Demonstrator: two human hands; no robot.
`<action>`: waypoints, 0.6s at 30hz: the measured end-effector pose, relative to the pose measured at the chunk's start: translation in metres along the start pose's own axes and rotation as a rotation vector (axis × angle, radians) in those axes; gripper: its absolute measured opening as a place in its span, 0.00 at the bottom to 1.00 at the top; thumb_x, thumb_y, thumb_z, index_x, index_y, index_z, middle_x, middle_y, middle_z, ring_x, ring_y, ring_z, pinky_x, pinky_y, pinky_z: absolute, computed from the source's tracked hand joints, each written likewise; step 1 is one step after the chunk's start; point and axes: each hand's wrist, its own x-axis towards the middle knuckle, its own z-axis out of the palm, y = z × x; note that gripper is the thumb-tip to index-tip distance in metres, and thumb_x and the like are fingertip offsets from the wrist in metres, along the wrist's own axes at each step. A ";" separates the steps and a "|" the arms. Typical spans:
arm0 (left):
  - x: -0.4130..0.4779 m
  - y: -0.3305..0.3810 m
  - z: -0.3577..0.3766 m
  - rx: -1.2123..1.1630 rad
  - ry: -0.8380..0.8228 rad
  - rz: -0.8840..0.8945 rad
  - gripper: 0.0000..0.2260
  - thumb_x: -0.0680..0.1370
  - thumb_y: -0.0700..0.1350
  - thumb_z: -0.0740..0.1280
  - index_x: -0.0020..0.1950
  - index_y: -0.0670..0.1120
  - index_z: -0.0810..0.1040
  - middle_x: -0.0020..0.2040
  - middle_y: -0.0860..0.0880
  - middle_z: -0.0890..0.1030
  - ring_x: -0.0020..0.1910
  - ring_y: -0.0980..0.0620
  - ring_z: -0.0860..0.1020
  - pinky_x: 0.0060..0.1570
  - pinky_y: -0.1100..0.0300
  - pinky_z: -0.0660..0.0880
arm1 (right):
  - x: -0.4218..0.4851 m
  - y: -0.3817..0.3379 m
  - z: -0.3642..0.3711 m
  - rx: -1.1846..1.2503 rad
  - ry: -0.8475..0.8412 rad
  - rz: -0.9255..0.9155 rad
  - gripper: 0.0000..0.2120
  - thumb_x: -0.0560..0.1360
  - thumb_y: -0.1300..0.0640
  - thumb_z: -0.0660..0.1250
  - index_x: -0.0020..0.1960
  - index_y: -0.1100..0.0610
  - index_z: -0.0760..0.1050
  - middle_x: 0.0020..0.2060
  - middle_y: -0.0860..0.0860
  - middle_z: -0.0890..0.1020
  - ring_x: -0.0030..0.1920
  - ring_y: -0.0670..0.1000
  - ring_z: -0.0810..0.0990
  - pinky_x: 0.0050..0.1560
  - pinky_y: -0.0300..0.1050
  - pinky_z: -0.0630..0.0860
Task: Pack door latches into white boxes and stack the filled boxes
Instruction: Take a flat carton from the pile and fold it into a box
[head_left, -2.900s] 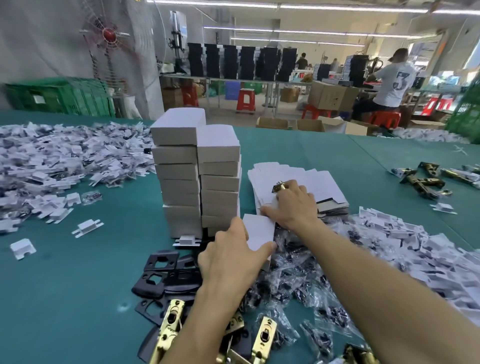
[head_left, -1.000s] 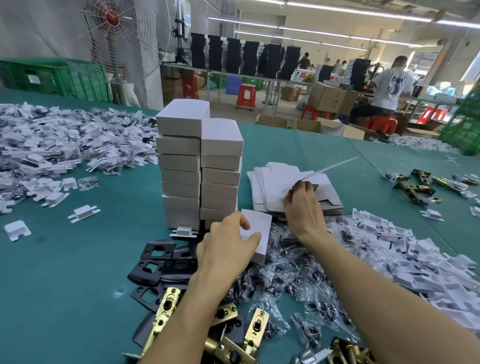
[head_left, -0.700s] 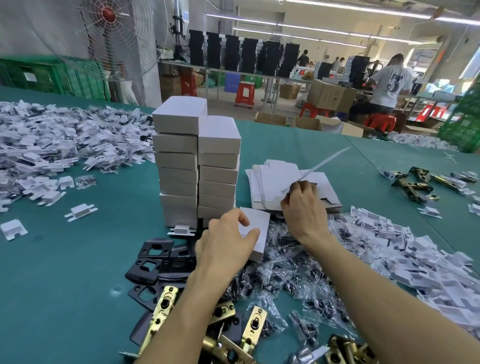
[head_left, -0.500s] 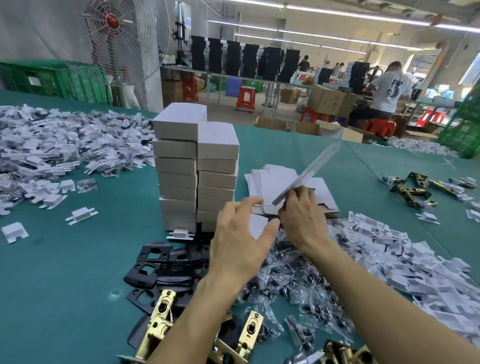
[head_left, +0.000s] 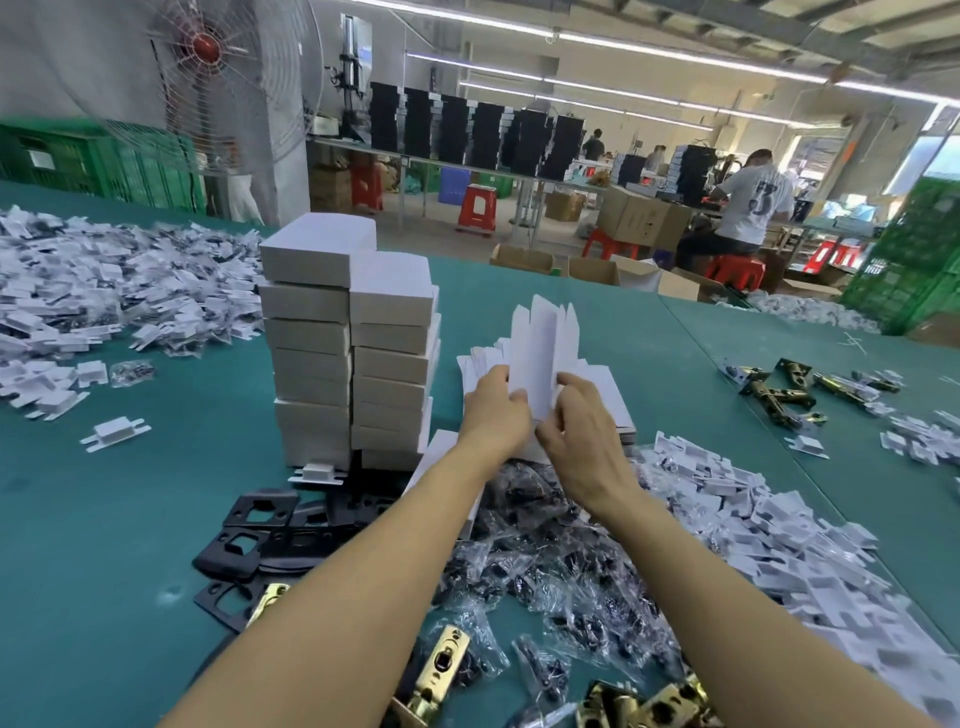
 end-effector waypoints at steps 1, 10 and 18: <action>0.001 -0.001 0.002 -0.038 0.009 -0.017 0.17 0.84 0.42 0.57 0.72 0.44 0.69 0.68 0.42 0.74 0.63 0.40 0.74 0.63 0.48 0.73 | 0.001 0.003 -0.001 0.060 0.078 0.044 0.06 0.79 0.60 0.60 0.43 0.53 0.68 0.57 0.54 0.75 0.49 0.50 0.71 0.44 0.41 0.63; 0.008 -0.009 0.013 -0.220 -0.021 -0.081 0.12 0.82 0.40 0.59 0.65 0.44 0.72 0.61 0.42 0.78 0.59 0.39 0.77 0.60 0.44 0.76 | 0.014 0.009 0.006 0.251 0.099 0.359 0.16 0.76 0.47 0.65 0.59 0.53 0.68 0.55 0.53 0.77 0.54 0.57 0.77 0.49 0.49 0.72; 0.033 -0.001 0.006 -0.024 0.040 -0.015 0.37 0.78 0.30 0.49 0.80 0.63 0.51 0.75 0.38 0.63 0.66 0.37 0.71 0.53 0.53 0.70 | 0.019 0.025 -0.016 -0.085 0.115 0.345 0.36 0.76 0.69 0.51 0.76 0.38 0.56 0.44 0.58 0.76 0.37 0.57 0.74 0.33 0.49 0.66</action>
